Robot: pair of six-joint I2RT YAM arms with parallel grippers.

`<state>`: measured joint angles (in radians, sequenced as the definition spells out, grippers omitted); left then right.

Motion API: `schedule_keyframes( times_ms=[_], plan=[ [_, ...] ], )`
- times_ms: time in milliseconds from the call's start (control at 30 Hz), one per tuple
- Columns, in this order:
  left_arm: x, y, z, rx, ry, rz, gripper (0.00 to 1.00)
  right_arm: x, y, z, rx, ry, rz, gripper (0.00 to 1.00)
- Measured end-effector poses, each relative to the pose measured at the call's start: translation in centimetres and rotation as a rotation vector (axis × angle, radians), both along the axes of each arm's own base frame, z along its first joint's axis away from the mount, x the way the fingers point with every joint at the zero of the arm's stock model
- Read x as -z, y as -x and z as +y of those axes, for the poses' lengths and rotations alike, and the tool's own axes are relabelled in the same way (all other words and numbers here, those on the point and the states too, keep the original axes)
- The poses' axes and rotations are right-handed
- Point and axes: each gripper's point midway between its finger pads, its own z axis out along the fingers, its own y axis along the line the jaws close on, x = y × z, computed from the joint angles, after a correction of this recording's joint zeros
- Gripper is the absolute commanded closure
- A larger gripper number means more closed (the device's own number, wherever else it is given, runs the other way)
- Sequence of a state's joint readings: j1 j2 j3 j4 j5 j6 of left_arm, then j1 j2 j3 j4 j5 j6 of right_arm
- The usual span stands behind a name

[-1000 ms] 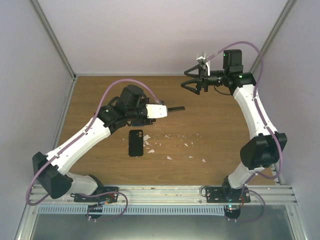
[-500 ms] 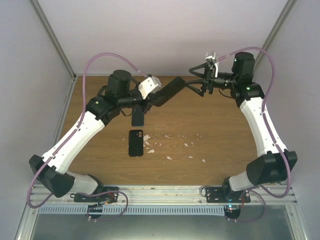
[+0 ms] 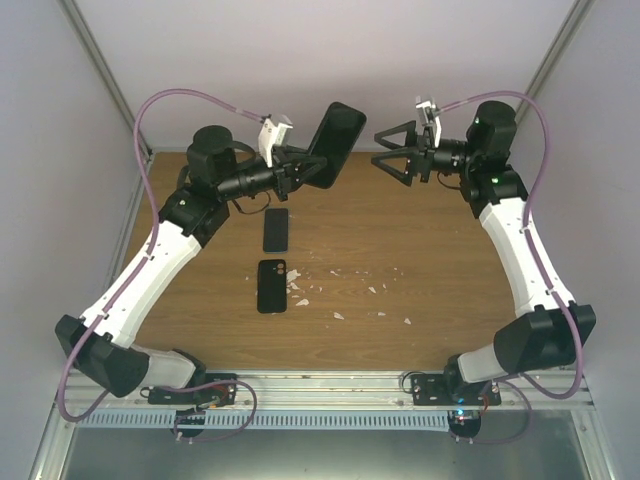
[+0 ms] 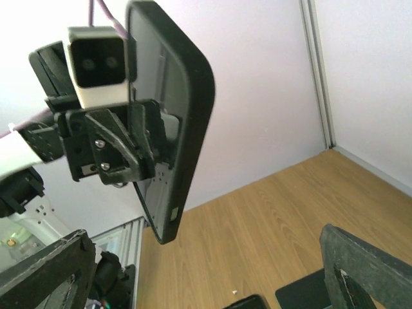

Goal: Take the phone out of the phone case
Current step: Adjust the phone.

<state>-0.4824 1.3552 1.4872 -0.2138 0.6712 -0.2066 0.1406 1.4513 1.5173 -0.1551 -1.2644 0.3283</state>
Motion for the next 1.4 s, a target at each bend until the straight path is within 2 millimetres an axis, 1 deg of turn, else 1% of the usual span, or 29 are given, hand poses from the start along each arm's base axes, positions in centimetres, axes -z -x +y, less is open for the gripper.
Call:
schedule_keyframes(
  times_ms=[100, 200, 300, 500, 633, 767, 900, 1033, 1267, 1400],
  plan=[
    [-0.1, -0.4, 0.8, -0.007, 0.07, 0.042, 1.0, -1.1, 0.0, 0.2, -0.003, -0.025, -0.008, 0.1],
    [0.1, -0.7, 1.2, -0.003, 0.125, 0.087, 1.0, -2.1, 0.3, 0.9, -0.017, -0.06, -0.033, 0.14],
    [0.0, -0.7, 1.2, 0.011, 0.167, 0.111, 1.0, -2.3, 0.5, 1.9, -0.036, -0.091, -0.015, 0.17],
    [-1.3, -0.2, 1.0, 0.055, 0.263, 0.118, 1.0, -2.7, 0.3, 4.1, -0.075, -0.15, 0.054, 0.24],
    [-1.3, -0.2, 1.0, 0.064, 0.293, 0.136, 1.0, -3.0, 0.2, 5.2, -0.099, -0.187, 0.093, 0.31],
    [-1.5, -0.2, 0.9, 0.07, 0.31, 0.146, 1.0, -3.4, 0.8, 6.1, -0.124, -0.211, 0.114, 0.37],
    [-1.6, 0.0, 0.9, 0.083, 0.317, 0.15, 1.0, -3.9, 1.4, 6.7, -0.143, -0.225, 0.112, 0.48],
    [-1.0, 0.1, 0.8, 0.091, 0.316, 0.161, 1.0, -4.1, 1.6, 6.9, -0.147, -0.236, 0.119, 0.59],
    [-0.4, 0.0, 0.6, 0.09, 0.302, 0.162, 1.0, -3.3, 1.0, 7.2, -0.139, -0.245, 0.174, 0.75],
    [-0.2, 0.1, 0.5, 0.094, 0.294, 0.156, 1.0, -2.9, 0.8, 7.2, -0.134, -0.248, 0.193, 0.86]
  ],
)
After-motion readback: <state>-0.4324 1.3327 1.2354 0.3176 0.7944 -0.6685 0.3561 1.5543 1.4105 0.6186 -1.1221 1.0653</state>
